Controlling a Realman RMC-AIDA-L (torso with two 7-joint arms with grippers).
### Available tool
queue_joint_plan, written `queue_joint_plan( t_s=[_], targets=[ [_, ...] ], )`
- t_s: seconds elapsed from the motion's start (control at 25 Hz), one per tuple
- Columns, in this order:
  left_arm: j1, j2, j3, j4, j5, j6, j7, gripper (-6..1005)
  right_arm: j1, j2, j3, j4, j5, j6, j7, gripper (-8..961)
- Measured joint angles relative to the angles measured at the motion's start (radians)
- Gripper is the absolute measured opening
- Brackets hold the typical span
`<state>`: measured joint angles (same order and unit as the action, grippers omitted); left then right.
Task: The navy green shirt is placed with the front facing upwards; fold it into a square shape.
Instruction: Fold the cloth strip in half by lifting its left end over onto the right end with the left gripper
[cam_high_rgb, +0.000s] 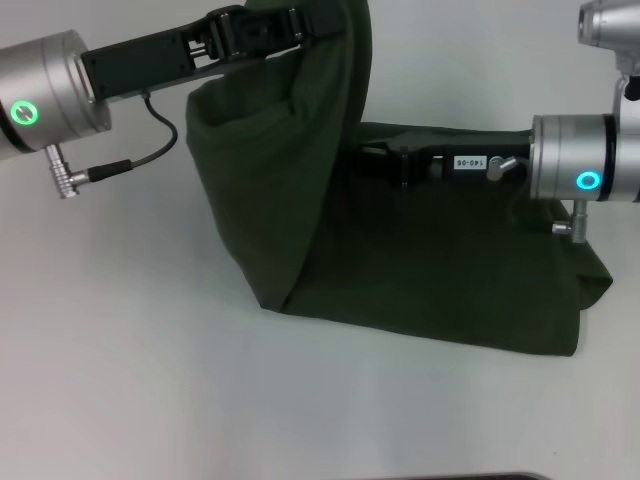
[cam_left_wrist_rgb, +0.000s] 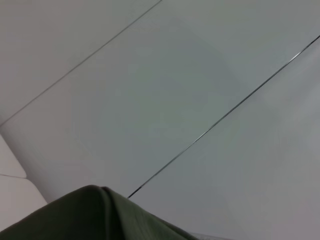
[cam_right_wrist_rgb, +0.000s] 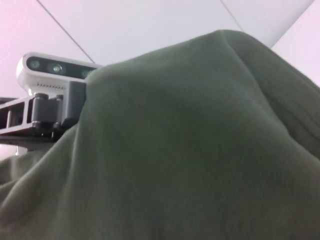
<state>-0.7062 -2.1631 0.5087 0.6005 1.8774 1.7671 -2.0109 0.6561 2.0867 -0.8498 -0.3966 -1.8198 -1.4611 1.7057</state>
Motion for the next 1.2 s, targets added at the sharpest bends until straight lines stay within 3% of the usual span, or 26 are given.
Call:
queue_joint_plan(
  t_s=[0.72, 1.2],
  targets=[
    [-0.066, -0.008, 0.115, -0.165, -0.054, -0.105, 0.093, 36, -0.060, -0.011, 0.031, -0.031, 0.001, -0.022, 0.002, 100],
    [-0.114, -0.012, 0.131, -0.279, -0.066, -0.170, 0.163, 36, -0.088, -0.021, 0.032, -0.040, -0.007, -0.019, 0.006, 105]
  ],
)
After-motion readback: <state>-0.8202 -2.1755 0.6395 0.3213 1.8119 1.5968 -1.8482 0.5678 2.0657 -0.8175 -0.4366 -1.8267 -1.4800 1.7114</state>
